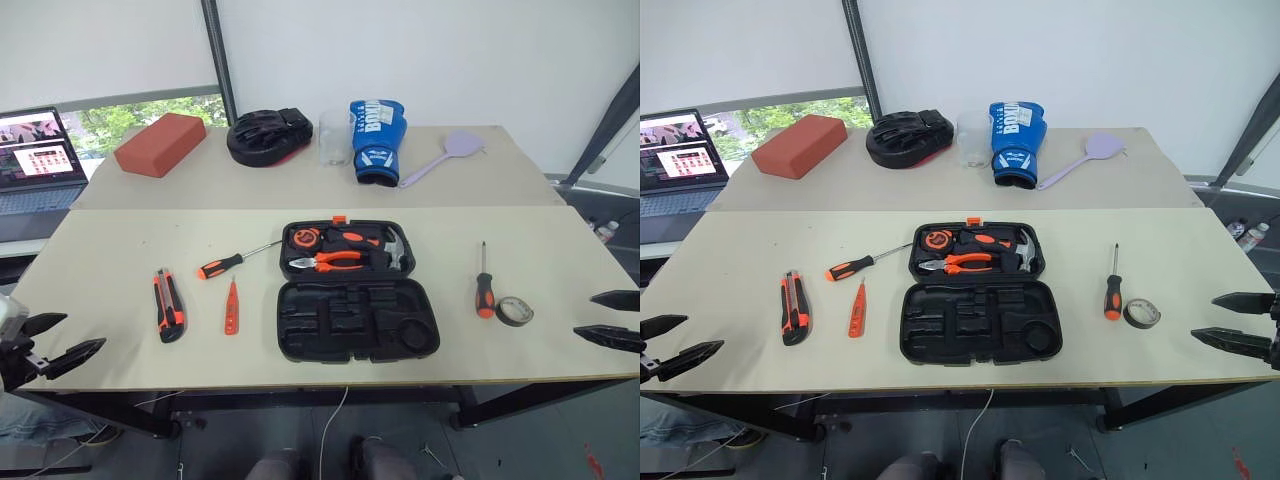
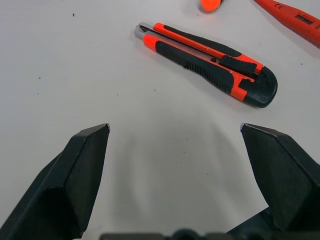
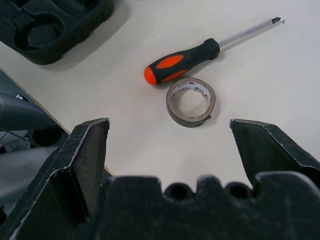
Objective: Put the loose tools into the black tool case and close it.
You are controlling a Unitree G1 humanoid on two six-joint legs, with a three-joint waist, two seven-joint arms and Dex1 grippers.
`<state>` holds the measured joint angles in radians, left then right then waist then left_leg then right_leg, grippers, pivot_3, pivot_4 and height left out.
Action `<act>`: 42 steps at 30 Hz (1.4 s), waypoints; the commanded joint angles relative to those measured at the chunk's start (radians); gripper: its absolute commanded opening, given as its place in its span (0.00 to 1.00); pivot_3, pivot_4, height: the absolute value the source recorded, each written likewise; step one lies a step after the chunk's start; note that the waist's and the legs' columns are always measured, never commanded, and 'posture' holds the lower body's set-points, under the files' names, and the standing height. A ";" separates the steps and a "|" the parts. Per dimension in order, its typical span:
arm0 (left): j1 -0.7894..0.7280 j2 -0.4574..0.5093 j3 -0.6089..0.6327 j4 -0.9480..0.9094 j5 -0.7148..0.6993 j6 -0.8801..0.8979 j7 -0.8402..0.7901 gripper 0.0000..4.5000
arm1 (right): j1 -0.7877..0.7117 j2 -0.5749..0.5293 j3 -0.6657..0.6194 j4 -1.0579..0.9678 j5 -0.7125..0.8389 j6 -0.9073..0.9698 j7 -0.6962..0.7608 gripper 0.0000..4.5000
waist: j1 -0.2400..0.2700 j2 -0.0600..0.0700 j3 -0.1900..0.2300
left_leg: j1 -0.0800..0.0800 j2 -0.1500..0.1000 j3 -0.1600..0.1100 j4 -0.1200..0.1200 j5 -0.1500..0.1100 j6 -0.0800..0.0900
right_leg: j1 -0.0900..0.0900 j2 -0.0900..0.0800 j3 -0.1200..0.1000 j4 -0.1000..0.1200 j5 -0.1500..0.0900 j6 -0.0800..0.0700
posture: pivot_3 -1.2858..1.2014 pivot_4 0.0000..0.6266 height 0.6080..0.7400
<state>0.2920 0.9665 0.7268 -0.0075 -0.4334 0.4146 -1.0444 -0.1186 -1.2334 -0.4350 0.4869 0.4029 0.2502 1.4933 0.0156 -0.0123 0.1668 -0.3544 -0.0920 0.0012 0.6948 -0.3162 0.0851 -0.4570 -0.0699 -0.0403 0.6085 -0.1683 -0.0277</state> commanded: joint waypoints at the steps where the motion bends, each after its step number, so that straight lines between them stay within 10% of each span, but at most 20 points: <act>1: 0.002 0.006 0.030 -0.027 0.001 -0.003 0.010 1.00 | -0.031 -0.008 -0.007 0.000 0.001 -0.015 -0.009 0.99 | 0.000 0.000 0.000 | 0.000 0.000 0.000 0.000 0.000 0.000 | 0.000 0.000 0.000 0.000 0.000 0.000 | 0.52 0.24 1.00; 13: -0.497 0.069 -0.357 0.053 -0.013 0.130 -0.024 1.00 | -0.195 0.050 0.081 -0.336 0.123 0.205 -0.112 0.99 | 0.009 0.000 0.000 | 0.000 0.000 0.000 0.002 0.000 -0.001 | 0.000 0.000 0.000 0.002 0.000 0.000 | 0.52 0.24 1.00; 21: -1.024 -0.041 -0.785 0.532 0.264 -0.064 -0.156 1.00 | -0.390 0.212 0.272 -0.652 0.172 0.373 -0.279 0.99 | -0.003 -0.001 0.000 | -0.003 -0.002 -0.001 0.003 0.003 0.002 | -0.003 0.001 -0.002 0.002 0.001 0.000 | 0.52 0.24 1.00; 31: -1.312 -0.203 -0.934 1.053 0.488 -0.366 -0.147 1.00 | -0.476 0.309 0.348 -0.794 0.195 0.456 -0.391 0.99 | -0.003 -0.001 0.000 | -0.024 -0.004 -0.004 0.018 0.005 0.007 | -0.016 -0.002 -0.013 0.005 0.002 0.002 | 0.52 0.24 1.00; 42: -1.364 -0.232 -0.897 1.187 0.523 -0.482 -0.164 0.19 | -0.411 0.278 0.301 -0.856 0.222 0.474 -0.425 1.00 | -0.001 -0.001 0.000 | -0.024 -0.005 -0.004 0.023 0.005 0.007 | -0.015 -0.005 -0.012 0.009 0.003 0.003 | 0.52 0.24 1.00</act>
<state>-1.0476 0.7152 -0.1946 1.1799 0.0912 -0.0353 -1.2006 -0.5273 -0.9363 -0.0851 -0.3346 0.6081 0.7214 1.0748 0.0144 -0.0138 0.1666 -0.3787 -0.0973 -0.0033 0.7191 -0.3111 0.0928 -0.4729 -0.0753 -0.0522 0.6185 -0.1654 -0.0251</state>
